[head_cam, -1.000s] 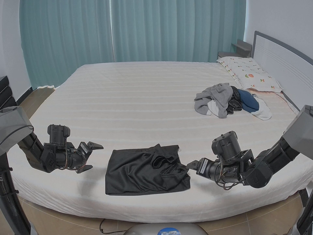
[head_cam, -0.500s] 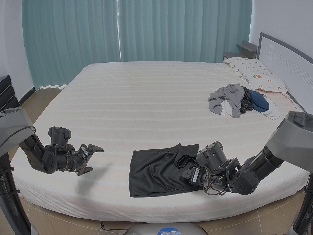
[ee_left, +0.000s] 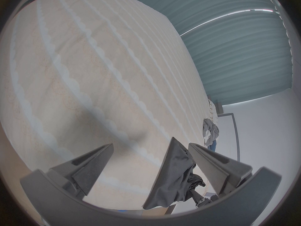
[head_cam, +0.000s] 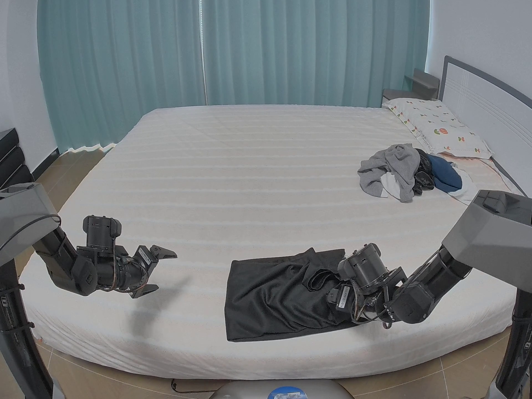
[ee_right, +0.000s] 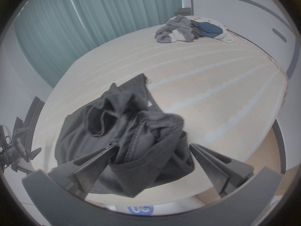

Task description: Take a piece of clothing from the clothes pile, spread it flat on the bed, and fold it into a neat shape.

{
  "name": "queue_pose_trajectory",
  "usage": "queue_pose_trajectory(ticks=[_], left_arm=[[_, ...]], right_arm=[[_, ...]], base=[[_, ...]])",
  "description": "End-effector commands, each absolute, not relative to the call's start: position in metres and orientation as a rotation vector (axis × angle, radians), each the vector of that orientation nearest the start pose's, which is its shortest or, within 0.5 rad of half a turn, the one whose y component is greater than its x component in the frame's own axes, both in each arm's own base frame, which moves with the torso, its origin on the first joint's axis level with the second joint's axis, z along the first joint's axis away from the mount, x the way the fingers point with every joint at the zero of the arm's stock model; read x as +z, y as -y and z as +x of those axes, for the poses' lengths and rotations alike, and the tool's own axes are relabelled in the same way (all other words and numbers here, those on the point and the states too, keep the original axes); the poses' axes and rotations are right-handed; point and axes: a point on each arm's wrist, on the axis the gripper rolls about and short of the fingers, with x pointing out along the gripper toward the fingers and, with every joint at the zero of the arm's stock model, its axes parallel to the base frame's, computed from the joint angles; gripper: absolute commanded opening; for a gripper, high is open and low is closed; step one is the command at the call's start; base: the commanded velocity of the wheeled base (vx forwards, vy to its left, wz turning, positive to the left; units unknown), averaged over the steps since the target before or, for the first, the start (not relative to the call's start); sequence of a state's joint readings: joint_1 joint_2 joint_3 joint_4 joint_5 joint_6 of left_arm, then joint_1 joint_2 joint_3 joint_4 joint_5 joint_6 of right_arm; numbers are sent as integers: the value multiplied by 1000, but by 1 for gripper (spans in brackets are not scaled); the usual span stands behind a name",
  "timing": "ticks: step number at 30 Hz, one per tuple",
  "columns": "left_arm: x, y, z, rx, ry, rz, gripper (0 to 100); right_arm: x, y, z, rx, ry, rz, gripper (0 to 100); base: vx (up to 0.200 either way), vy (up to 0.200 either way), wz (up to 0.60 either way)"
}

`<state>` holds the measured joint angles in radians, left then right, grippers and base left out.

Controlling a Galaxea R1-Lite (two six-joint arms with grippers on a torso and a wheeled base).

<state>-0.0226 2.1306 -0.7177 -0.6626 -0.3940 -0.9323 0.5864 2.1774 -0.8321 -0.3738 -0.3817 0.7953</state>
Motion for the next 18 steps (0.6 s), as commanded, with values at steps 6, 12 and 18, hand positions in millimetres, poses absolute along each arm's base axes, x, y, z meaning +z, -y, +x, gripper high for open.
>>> queue_pose_trajectory(ticks=[6,12,18], left_arm=[[24,17,335,-23,-885,-1012,100],[23,17,336,-23,-885,-1012,100],[23,17,337,-15,-878,-1009,100]], right_arm=[[15,-132,279,-258,-890,306,100],[17,-116,269,-267,-916,330,100],[48,-114,266,-153,-852,444,100]], base=[[0,0,0],[0,0,0],[0,0,0]])
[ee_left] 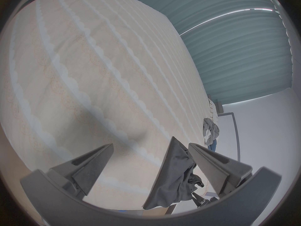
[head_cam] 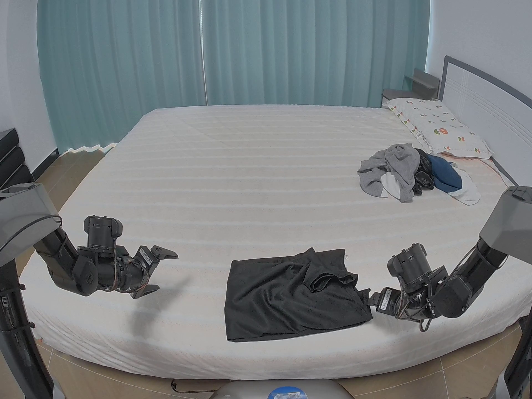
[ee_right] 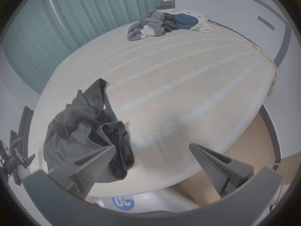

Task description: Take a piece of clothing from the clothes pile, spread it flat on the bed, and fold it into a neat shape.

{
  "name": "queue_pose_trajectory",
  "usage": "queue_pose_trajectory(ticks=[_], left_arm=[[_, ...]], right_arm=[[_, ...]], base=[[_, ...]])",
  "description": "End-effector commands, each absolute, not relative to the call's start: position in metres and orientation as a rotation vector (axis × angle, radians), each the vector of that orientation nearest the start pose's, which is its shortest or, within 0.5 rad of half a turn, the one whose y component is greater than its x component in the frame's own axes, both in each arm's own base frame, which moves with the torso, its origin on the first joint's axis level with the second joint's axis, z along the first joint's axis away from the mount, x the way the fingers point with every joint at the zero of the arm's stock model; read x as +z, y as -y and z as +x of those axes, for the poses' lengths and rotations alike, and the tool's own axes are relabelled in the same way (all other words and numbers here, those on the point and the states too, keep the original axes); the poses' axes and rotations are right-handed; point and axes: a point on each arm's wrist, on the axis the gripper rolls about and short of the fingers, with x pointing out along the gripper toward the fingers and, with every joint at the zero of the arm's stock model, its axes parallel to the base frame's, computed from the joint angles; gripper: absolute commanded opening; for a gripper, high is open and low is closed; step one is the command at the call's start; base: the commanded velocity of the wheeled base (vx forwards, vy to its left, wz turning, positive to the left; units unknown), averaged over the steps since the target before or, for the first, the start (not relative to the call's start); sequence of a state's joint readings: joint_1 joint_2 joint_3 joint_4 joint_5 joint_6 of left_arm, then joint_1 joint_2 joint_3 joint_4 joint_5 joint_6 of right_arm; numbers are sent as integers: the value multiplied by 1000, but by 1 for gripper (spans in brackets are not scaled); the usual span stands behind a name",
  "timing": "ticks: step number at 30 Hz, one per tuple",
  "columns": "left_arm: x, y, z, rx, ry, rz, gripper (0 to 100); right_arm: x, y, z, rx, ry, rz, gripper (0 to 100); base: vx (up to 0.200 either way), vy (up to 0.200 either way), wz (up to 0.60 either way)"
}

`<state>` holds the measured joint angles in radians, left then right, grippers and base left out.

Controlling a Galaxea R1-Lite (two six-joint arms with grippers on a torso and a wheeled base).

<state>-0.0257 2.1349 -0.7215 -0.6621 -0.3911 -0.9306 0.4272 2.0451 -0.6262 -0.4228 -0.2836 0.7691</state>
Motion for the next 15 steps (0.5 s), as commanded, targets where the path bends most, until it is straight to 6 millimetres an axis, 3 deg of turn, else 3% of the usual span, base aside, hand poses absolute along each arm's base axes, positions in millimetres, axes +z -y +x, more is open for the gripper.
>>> queue_pose_trajectory(ticks=[1,6,7,11,15], left_arm=[[23,17,337,-14,-880,-1009,100],[22,17,336,-15,-884,-1007,100],[22,17,336,-15,-884,-1007,100],[22,17,335,-14,-885,-1006,100],[22,17,335,-13,-886,-1004,100]], right_arm=[[56,-116,266,-122,-839,468,100],[77,-130,263,10,-822,527,100],[77,-130,263,10,-822,527,100],[74,-162,254,113,-880,547,100],[62,-186,254,172,-949,551,100]], base=[[0,0,0],[40,0,0],[200,0,0],[200,0,0],[0,0,0]])
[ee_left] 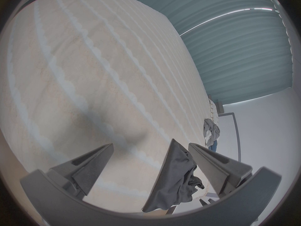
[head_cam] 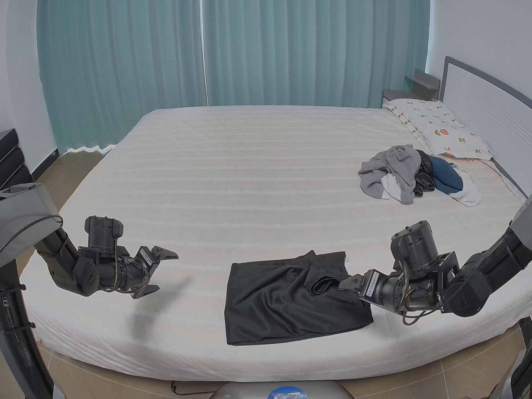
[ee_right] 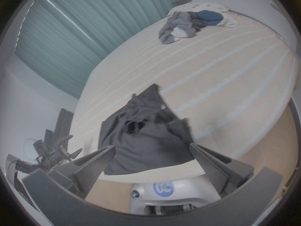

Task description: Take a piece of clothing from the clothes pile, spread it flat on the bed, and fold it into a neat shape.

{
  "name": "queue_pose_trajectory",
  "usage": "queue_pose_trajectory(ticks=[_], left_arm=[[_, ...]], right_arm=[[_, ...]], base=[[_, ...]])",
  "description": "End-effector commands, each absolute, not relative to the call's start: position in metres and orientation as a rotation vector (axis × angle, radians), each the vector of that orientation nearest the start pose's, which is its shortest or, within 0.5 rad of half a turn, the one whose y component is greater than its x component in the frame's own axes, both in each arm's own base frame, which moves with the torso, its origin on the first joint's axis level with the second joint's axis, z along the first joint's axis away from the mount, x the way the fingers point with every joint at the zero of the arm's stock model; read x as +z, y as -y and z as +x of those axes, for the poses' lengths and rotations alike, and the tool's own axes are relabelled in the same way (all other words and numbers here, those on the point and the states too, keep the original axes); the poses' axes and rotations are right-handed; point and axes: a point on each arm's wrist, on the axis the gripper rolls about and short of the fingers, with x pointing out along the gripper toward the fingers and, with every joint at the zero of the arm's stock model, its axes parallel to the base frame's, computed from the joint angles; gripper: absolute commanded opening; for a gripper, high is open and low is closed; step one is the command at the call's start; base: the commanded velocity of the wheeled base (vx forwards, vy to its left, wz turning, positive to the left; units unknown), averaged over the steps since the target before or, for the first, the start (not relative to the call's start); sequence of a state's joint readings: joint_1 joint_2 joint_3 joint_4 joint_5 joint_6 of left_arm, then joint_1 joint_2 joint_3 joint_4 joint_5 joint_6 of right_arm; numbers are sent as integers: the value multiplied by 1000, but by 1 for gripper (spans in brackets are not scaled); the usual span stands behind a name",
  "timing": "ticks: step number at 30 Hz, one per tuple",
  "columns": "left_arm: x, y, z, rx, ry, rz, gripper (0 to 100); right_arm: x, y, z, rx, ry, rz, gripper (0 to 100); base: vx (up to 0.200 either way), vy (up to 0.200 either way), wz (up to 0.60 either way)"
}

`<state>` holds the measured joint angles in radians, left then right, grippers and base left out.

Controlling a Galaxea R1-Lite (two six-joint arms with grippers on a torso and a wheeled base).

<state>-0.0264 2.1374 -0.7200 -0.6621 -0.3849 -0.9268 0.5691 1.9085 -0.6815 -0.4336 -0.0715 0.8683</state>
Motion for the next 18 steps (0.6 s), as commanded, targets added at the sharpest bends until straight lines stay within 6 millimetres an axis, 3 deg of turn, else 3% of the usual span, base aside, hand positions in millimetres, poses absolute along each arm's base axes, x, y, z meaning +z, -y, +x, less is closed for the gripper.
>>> queue_pose_trajectory(ticks=[1,6,18], left_arm=[[22,18,335,-14,-887,-1003,100],[22,18,335,-15,-885,-1003,100],[22,18,336,-15,-885,-1003,100]], right_arm=[[58,-189,256,174,-956,548,100],[36,-205,269,164,-992,536,100],[17,-232,296,187,-981,540,100]], base=[[0,0,0],[0,0,0],[0,0,0]])
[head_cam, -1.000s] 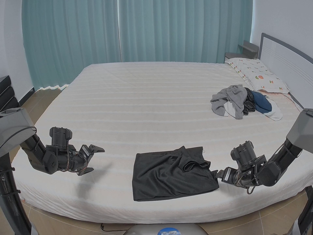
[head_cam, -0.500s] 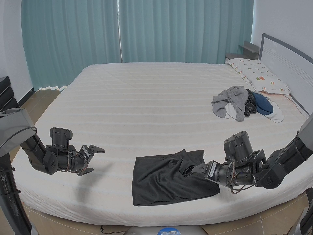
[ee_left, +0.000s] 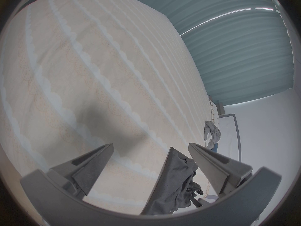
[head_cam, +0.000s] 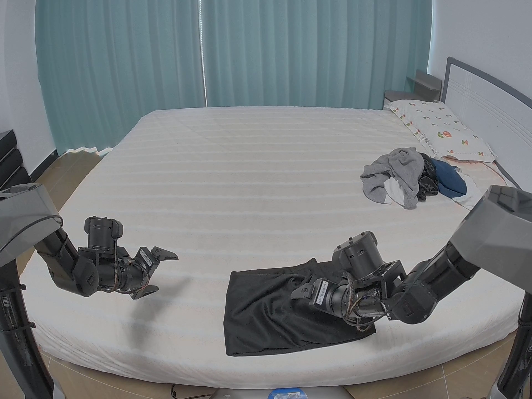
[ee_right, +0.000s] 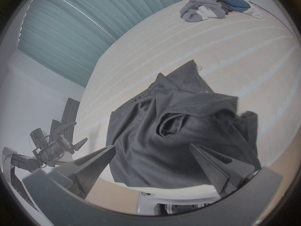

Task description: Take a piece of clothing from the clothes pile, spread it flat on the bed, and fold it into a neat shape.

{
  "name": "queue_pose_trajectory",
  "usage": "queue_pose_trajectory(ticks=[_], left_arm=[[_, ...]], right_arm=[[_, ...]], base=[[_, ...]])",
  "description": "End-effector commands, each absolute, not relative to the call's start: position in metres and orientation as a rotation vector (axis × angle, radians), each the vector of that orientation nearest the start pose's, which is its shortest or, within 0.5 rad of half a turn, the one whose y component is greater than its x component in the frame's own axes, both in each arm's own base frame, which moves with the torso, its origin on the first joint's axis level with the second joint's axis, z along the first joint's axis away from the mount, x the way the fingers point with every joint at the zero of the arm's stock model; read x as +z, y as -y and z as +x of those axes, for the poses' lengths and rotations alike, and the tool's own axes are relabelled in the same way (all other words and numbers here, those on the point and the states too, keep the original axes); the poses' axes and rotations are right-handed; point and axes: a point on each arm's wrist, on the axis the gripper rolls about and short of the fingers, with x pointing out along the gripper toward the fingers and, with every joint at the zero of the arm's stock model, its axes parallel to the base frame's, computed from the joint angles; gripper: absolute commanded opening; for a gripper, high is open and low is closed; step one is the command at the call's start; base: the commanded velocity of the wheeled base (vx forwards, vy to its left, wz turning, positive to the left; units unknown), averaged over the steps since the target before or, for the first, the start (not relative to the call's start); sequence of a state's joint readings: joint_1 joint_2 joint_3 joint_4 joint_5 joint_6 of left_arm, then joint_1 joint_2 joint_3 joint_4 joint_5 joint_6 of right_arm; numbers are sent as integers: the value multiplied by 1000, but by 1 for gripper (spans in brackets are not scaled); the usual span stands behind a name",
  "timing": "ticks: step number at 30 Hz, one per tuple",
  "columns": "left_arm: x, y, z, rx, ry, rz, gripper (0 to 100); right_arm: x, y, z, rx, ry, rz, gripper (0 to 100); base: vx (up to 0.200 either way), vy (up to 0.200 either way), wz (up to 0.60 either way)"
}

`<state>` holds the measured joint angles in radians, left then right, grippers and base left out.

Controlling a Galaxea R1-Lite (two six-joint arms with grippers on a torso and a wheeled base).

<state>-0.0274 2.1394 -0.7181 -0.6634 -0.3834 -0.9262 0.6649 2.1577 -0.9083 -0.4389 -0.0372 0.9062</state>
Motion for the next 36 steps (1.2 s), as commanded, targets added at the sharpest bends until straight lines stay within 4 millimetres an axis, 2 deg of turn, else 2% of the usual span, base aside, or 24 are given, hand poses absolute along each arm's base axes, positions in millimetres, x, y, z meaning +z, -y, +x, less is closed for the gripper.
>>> queue_pose_trajectory(ticks=[1,6,9,10,11,13,17,21,26,31,34,36], left_arm=[[22,18,336,-15,-885,-1003,100],[22,17,336,-13,-883,-1003,100],[21,18,337,-12,-886,-1004,100],[21,18,337,-14,-885,-1003,100],[21,17,337,-12,-884,-1005,100],[21,17,337,-12,-884,-1005,100],[21,18,337,-13,-886,-1003,100],[21,18,337,-13,-886,-1003,100],[21,18,337,-12,-884,-1002,100],[22,22,337,-22,-885,-996,100],[24,32,335,-48,-897,-980,100],[24,44,333,-55,-904,-957,100]], right_arm=[[17,-232,296,187,-981,540,100],[16,-230,322,164,-930,582,100],[11,-223,349,128,-863,616,100],[11,-222,350,127,-858,622,100],[15,-216,361,125,-803,654,100],[16,-206,369,118,-753,674,100],[13,-186,379,73,-729,694,100],[16,-171,378,43,-725,702,100],[35,-164,363,65,-724,715,100],[36,-158,357,60,-737,701,100],[33,-150,344,75,-783,666,100],[30,-139,323,112,-856,637,100]], base=[[0,0,0],[0,0,0],[0,0,0],[0,0,0],[0,0,0],[0,0,0],[0,0,0],[0,0,0],[0,0,0],[0,0,0],[0,0,0],[0,0,0]])
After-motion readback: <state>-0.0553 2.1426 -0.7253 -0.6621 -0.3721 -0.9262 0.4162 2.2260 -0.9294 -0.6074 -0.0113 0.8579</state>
